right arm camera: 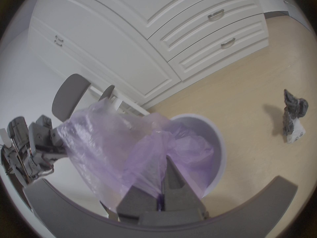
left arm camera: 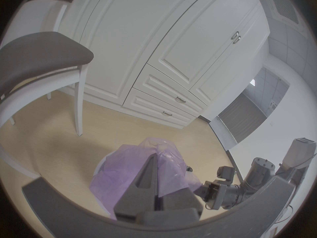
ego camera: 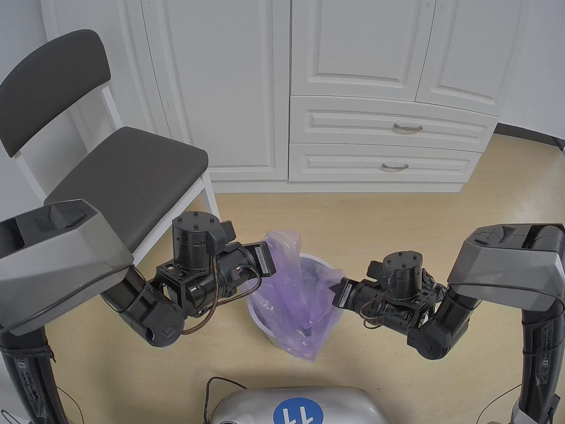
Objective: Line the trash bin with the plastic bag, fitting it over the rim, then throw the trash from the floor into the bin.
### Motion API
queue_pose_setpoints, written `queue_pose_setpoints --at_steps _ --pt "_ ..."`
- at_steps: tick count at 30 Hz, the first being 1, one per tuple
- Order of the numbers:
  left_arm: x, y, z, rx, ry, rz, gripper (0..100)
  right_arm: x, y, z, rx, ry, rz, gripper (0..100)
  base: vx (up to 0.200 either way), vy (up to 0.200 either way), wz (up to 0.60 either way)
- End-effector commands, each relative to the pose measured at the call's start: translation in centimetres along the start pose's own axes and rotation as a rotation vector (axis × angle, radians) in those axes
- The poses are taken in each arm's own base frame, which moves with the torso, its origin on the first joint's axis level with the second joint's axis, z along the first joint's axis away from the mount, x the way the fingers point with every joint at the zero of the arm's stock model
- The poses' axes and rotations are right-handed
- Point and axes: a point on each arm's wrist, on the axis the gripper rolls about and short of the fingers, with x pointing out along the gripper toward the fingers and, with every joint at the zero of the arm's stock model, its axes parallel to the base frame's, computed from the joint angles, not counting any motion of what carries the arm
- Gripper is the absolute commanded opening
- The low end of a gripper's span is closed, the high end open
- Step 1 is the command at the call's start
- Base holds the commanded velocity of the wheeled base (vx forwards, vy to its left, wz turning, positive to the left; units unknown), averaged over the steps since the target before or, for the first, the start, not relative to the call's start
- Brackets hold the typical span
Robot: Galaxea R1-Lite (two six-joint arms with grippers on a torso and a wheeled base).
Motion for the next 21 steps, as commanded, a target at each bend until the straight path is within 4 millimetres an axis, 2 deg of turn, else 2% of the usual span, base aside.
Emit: queue_pose_setpoints --at_steps 1,6,10,19,21 --pt "0.4 0.3 -0.1 -0.019 0.002 -0.004 0 -0.5 -0.8 1.9 0.003 -0.044 -0.014 0 0.000 0.000 0.00" --pt "1.5 0.6 -0.4 -0.084 0.015 -0.029 0 -2.1 -1.9 4.4 -0.009 0.005 -0.081 0 0.000 0.000 0.00" --pt "3.0 2.0 -0.2 -0.132 0.053 -0.102 0 -2.8 -2.8 5.9 -0.001 0.030 -0.105 0 0.000 0.000 0.00" --pt "2.8 5.3 1.0 -0.157 0.185 -0.265 0 -3.1 -3.3 6.2 -0.017 0.033 -0.118 0 0.000 0.000 0.00" --pt "3.7 6.8 0.8 -0.164 0.202 -0.279 0 -3.3 -3.5 6.4 -0.021 0.032 -0.122 0 0.000 0.000 0.00"
